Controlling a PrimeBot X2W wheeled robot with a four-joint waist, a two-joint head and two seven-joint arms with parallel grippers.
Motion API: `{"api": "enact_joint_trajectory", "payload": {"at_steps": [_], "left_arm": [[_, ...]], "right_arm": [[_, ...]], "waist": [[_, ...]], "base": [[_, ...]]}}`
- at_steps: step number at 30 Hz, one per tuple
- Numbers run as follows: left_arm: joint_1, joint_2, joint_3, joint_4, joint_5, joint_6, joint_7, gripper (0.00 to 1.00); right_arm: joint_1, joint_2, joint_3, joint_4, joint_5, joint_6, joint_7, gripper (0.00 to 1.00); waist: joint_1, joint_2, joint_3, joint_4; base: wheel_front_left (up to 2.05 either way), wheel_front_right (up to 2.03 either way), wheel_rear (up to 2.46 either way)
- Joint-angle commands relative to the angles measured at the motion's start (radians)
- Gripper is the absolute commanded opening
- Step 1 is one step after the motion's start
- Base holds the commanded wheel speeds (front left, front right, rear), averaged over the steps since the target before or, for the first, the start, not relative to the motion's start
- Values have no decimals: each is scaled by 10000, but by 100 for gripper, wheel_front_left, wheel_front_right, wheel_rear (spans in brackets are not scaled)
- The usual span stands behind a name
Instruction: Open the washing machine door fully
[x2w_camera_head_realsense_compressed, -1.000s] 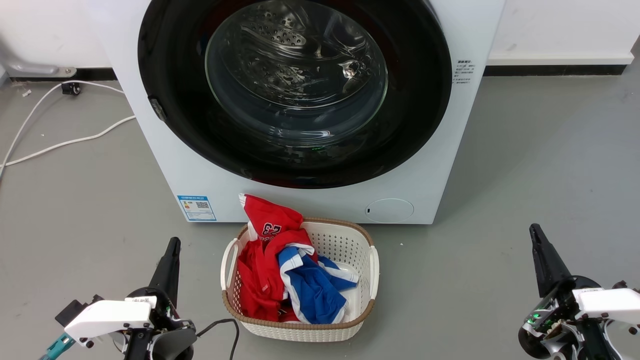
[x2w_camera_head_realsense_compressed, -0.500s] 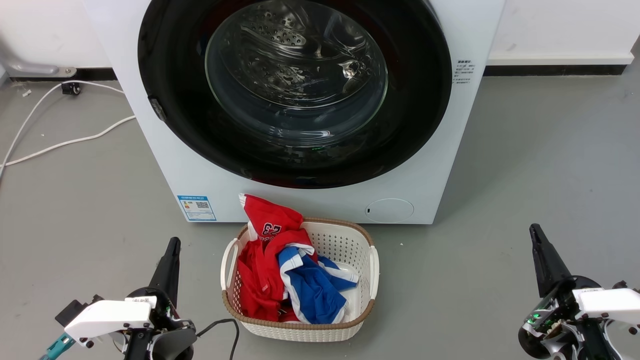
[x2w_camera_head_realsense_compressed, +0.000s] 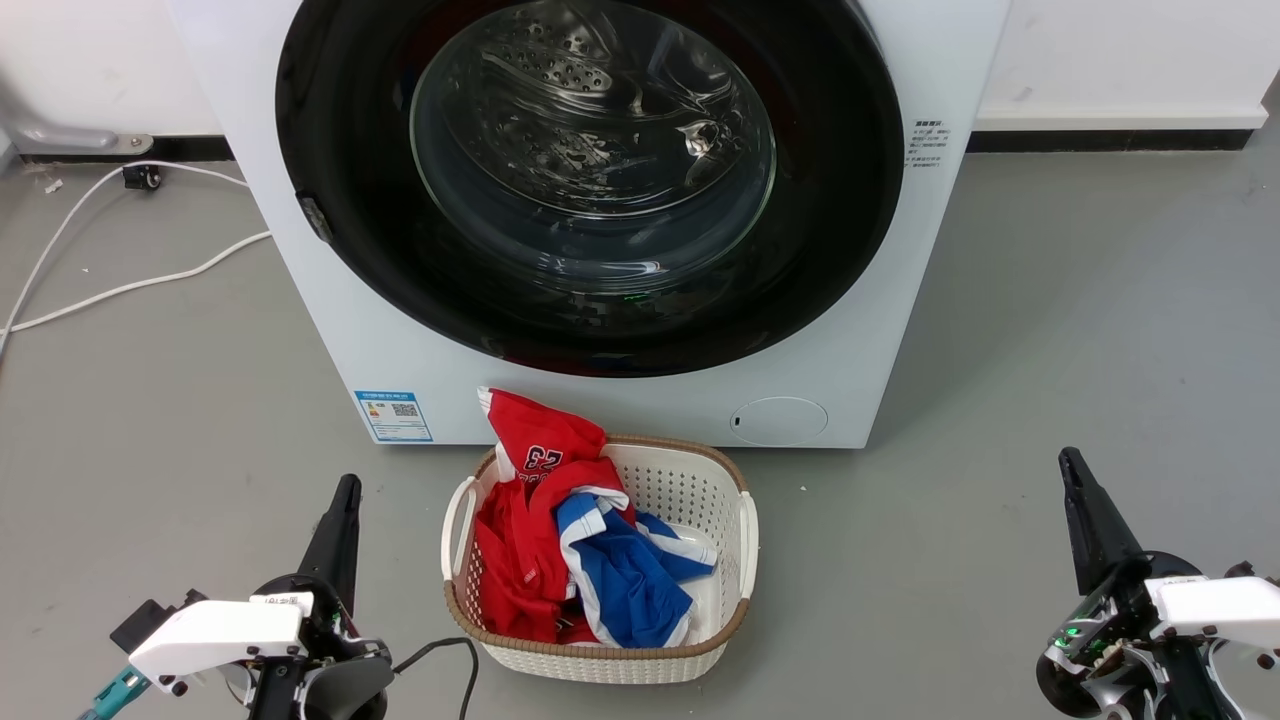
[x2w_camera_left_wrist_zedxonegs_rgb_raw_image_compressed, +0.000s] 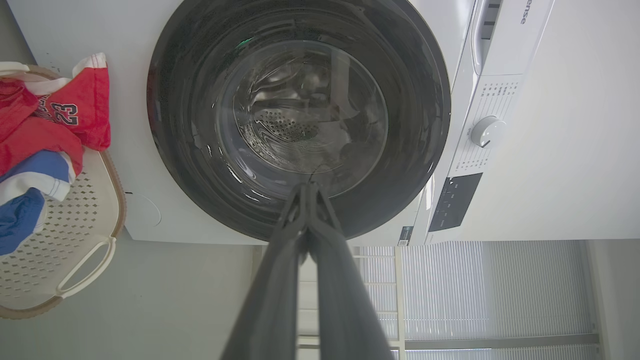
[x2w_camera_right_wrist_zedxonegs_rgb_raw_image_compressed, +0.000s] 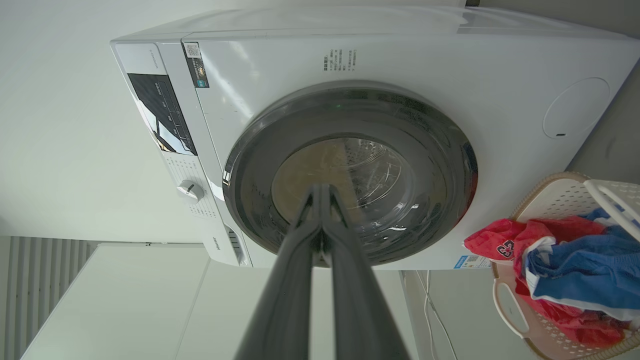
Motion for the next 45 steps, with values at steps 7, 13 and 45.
{"api": "enact_joint_trajectory", "payload": {"at_steps": [7, 13, 45], "left_arm": [[42, -8, -13, 58, 4, 6, -16, 100], [321, -36, -86, 106, 143, 14, -221, 100], [725, 5, -917, -1855, 6853, 1448, -1609, 100]], "right_arm": [[48, 8, 5, 63, -7, 0, -16, 100], [325, 38, -14, 163, -185, -14, -214, 100], [1042, 32, 179, -2157, -7216, -7, -1603, 100]], "waist": [[0, 0, 0, 0], [0, 0, 3, 2], [0, 0, 35, 48]], "base": [[0, 0, 0], [0, 0, 0], [0, 0, 0]]}}
